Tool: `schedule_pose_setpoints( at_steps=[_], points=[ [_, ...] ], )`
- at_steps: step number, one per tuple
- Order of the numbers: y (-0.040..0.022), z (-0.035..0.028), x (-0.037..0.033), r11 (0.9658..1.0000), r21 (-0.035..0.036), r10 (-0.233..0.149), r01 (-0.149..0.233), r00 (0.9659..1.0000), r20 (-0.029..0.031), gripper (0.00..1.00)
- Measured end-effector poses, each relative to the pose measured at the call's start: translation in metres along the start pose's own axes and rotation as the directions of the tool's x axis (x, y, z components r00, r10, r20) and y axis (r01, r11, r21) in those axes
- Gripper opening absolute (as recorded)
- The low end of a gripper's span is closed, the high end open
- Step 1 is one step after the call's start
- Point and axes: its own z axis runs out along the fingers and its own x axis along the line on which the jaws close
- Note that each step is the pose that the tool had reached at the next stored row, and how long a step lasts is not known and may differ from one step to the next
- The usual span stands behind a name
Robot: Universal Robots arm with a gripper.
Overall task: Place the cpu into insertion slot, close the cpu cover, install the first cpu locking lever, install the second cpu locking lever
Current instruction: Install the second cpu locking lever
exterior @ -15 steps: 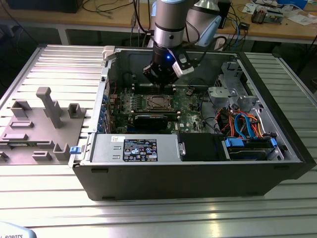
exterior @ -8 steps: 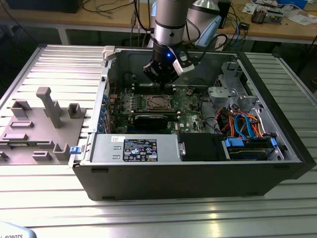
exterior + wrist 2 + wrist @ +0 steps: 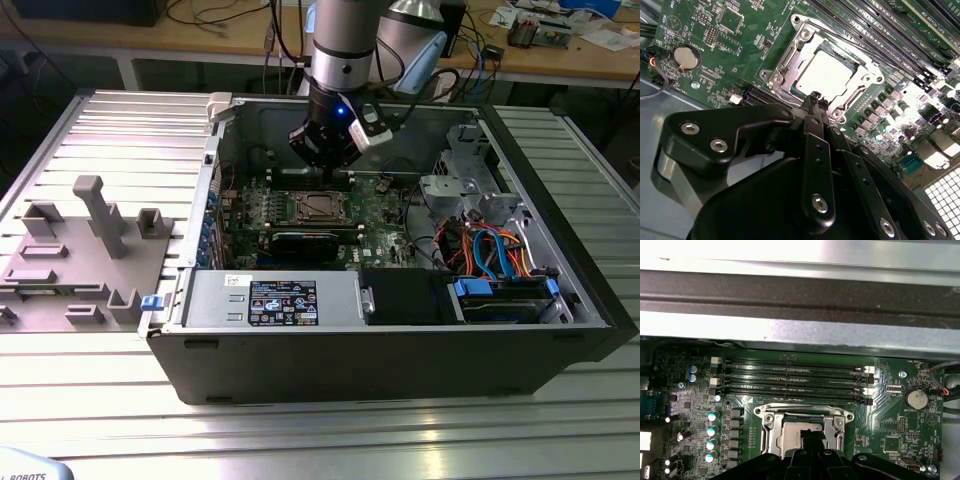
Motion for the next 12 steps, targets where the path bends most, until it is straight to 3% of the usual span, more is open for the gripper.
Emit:
schedule_pose_setpoints(
  at_steps=[12],
  points=[
    [-0.0063, -0.0001, 0.0004, 1.0000, 0.0000, 0.000, 0.000, 1.0000, 0.0000, 0.11]
  ],
)
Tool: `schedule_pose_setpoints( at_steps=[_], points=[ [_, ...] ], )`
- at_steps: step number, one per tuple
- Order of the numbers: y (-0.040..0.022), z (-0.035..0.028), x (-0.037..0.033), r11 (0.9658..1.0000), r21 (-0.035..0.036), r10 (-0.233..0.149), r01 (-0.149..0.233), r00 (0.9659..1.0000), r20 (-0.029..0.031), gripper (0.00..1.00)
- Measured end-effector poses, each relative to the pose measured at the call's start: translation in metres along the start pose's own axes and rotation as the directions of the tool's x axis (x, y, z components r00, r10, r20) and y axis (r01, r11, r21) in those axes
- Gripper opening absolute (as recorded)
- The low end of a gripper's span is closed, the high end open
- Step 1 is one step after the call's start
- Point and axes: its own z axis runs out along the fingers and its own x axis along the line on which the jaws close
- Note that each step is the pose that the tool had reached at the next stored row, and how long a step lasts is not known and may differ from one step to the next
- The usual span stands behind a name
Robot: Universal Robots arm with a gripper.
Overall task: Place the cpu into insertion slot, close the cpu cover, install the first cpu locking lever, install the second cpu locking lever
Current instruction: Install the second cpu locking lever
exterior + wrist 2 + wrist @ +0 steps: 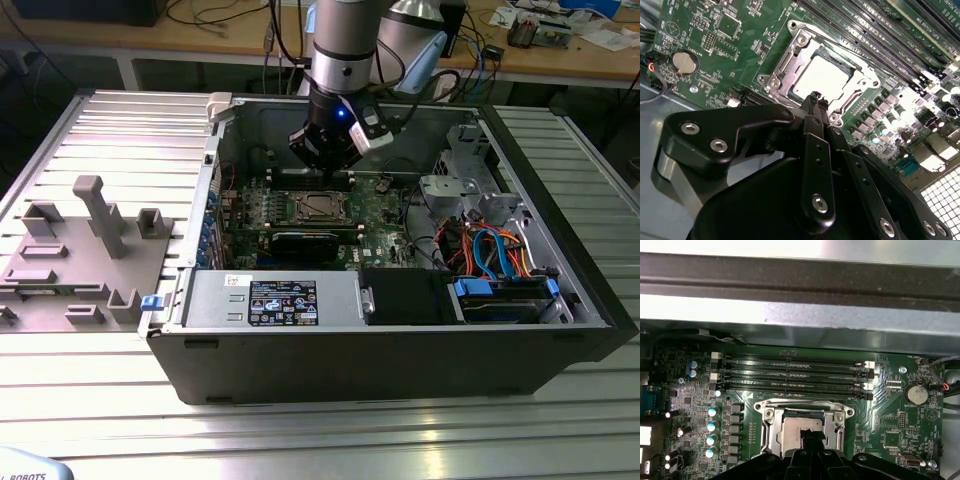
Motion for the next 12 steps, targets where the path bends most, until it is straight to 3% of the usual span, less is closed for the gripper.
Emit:
schedule_pose_setpoints(
  at_steps=[6, 12],
  points=[
    [-0.0072, -0.0002, 0.0004, 1.0000, 0.0001, 0.000, 0.000, 1.0000, 0.0000, 0.11],
    [-0.0103, -0.0002, 0.0003, 1.0000, 0.0000, 0.000, 0.000, 1.0000, 0.0000, 0.11]
  ],
)
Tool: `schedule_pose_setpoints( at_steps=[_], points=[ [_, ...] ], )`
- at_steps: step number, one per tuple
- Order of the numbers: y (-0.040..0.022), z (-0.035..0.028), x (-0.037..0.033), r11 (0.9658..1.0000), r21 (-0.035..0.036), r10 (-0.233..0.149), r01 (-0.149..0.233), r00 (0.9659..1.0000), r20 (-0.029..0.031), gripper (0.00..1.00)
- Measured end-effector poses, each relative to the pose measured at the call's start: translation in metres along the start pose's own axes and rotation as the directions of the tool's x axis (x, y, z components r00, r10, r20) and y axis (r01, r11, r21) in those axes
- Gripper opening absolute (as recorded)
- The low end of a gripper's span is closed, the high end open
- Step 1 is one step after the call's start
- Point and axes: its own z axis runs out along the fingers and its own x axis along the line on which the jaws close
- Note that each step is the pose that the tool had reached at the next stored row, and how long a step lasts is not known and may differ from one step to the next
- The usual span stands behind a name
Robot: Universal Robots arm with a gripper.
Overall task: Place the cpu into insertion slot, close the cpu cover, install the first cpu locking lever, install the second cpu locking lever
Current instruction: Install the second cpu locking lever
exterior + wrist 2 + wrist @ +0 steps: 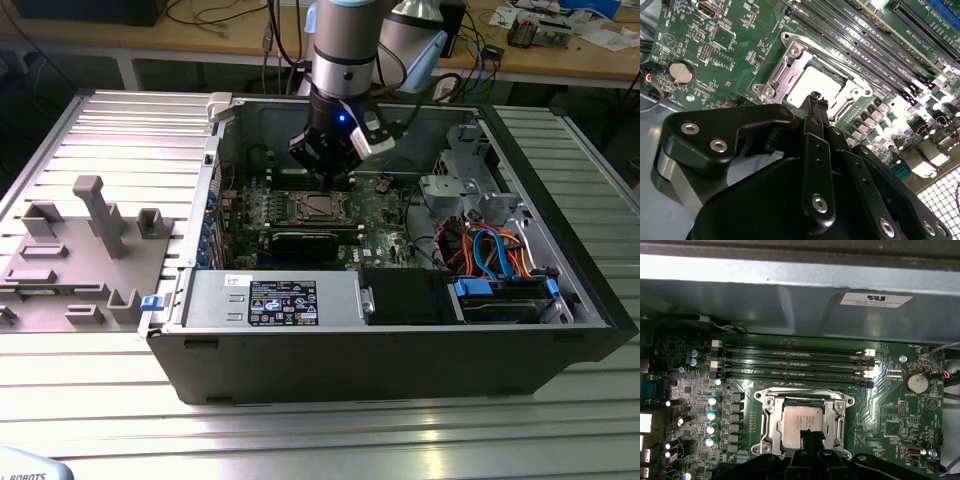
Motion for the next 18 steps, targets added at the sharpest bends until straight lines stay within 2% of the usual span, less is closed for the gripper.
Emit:
schedule_pose_setpoints(
  at_steps=[18],
  points=[
    [-0.0056, 0.0003, -0.0013, 1.0000, 0.0001, 0.000, 0.000, 1.0000, 0.0000, 0.11]
  ],
)
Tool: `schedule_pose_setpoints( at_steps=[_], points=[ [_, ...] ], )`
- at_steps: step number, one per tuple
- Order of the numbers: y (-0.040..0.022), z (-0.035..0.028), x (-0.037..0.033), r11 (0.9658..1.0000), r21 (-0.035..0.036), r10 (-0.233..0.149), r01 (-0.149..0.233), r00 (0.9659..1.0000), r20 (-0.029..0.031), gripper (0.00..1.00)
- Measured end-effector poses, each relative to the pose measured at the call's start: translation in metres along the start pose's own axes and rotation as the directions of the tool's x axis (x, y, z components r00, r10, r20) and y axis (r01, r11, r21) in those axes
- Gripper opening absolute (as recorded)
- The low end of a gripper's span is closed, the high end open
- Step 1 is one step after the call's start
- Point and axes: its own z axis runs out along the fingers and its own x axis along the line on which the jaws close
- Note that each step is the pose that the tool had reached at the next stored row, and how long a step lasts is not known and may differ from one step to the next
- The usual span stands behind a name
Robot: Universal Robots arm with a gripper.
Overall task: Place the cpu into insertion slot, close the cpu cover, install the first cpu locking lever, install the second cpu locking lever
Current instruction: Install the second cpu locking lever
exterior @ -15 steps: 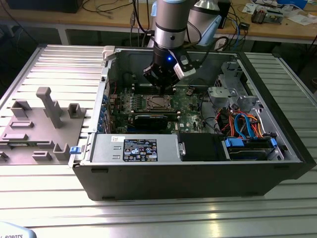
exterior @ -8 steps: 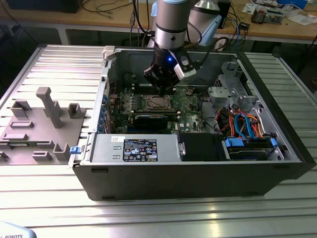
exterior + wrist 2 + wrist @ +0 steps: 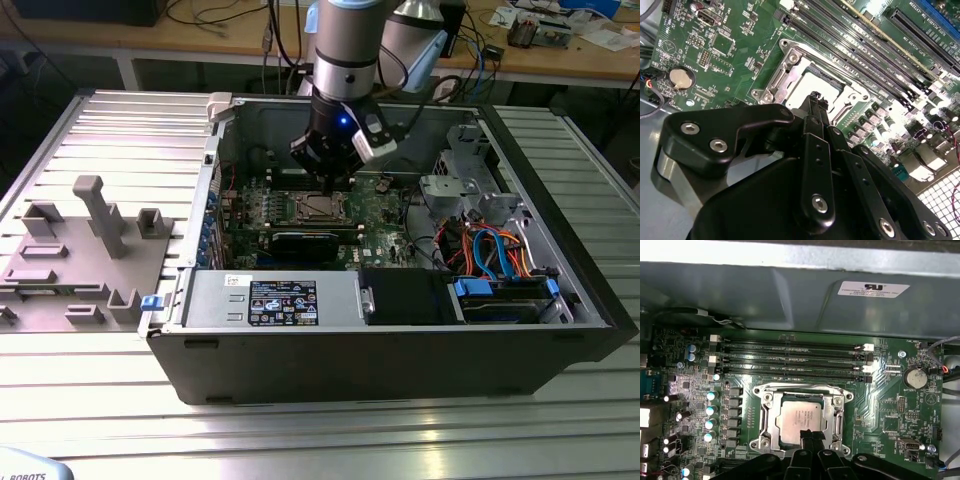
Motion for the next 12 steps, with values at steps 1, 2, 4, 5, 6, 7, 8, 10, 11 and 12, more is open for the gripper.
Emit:
schedule_pose_setpoints(
  at_steps=[1, 2, 4, 5, 6, 7, 8, 10, 11, 12],
  points=[
    [-0.0005, 0.0000, 0.0000, 1.0000, -0.0001, 0.000, 0.000, 1.0000, 0.0000, 0.11],
    [-0.0009, 0.0000, 0.0001, 1.0000, 0.0000, 0.000, 0.000, 1.0000, 0.0000, 0.11],
    [-0.0026, 0.0000, 0.0002, 1.0000, -0.0001, 0.000, 0.000, 1.0000, -0.0001, 0.11],
    [-0.0031, -0.0001, 0.0002, 1.0000, -0.0001, 0.000, 0.000, 1.0000, 0.0000, 0.11],
    [-0.0036, -0.0001, 0.0002, 1.0000, 0.0000, 0.000, 0.000, 1.0000, 0.0000, 0.11],
    [-0.0040, -0.0001, 0.0003, 1.0000, -0.0001, 0.000, 0.000, 1.0000, 0.0000, 0.11],
    [-0.0044, -0.0001, 0.0003, 1.0000, 0.0000, 0.000, 0.000, 1.0000, 0.0000, 0.11],
    [-0.0053, -0.0001, 0.0003, 1.0000, 0.0000, 0.000, 0.000, 1.0000, -0.0001, 0.11],
    [-0.0058, -0.0001, 0.0003, 1.0000, 0.0000, 0.000, 0.000, 1.0000, -0.0001, 0.11],
    [-0.0063, -0.0001, 0.0004, 1.0000, 0.0000, 0.000, 0.000, 1.0000, 0.0000, 0.11]
  ],
)
